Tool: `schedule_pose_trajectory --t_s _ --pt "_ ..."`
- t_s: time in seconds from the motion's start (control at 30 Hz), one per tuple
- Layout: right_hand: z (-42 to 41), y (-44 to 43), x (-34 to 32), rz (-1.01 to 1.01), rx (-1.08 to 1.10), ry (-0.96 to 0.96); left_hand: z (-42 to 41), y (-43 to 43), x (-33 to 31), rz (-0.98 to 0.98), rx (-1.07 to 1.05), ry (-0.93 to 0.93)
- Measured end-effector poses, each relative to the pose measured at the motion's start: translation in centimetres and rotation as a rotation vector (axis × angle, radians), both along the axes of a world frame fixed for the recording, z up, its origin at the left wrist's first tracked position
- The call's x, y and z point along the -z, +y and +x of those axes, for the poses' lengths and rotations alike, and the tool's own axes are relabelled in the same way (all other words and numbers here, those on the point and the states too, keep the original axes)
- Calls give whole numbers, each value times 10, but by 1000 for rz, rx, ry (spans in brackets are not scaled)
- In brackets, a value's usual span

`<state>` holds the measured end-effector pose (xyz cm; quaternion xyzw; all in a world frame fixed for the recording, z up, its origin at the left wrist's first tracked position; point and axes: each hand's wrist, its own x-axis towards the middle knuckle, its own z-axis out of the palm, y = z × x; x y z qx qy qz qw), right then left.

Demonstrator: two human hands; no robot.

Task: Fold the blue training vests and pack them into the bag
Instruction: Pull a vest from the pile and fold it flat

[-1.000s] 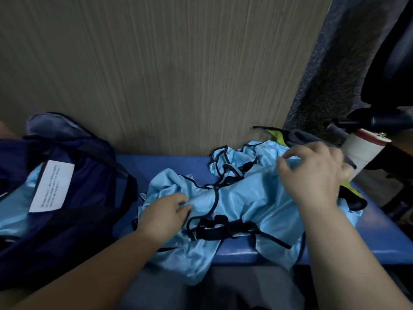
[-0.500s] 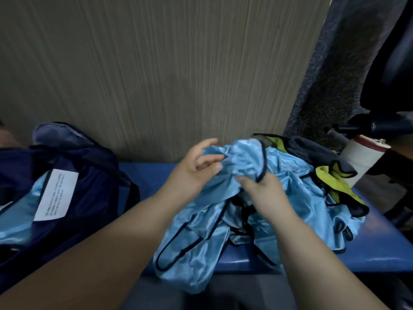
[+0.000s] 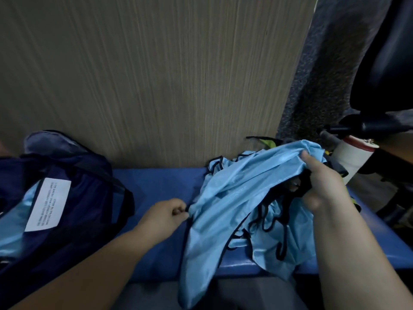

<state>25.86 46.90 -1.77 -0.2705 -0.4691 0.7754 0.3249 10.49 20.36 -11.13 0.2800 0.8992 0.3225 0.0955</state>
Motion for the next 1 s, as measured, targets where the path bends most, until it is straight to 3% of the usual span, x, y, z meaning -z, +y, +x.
schedule_pose_trajectory --t_s 0.17,0.23,0.37,0.4,0.47,0.53,0.6,0.7,0.77,0.83,0.9,1.0 --pt "11 7 -4 -36 -134 106 -9 15 -43 720 -202 -424" --pt "12 14 1 123 -174 -113 -14 19 -60 826 -233 -471" --pt "9 17 2 802 54 -1069 -20 29 -76 876 -274 -414" --pt "8 13 0 925 175 -1136 -19 31 -78 884 -270 -424" --pt "7 -4 -4 1065 412 -962 -16 35 -75 918 -240 -483" --pt "4 -26 -7 1237 419 -718 -13 36 -62 852 -172 -518" --pt "-3 -44 -4 1236 72 -609 -10 38 -41 653 -130 -472" --pt "-14 -58 14 1289 -462 -868 -3 41 -13 354 -126 -321" --pt "-19 -59 29 1357 -625 -1075 6 41 -2 177 -82 -286" --pt "-23 -51 40 1362 -609 -1142 16 38 9 62 -34 -289" --pt "-26 -41 46 1349 -510 -1068 18 36 20 20 -19 -259" --pt "-23 -27 39 1059 -323 -829 21 36 19 113 -21 -226"
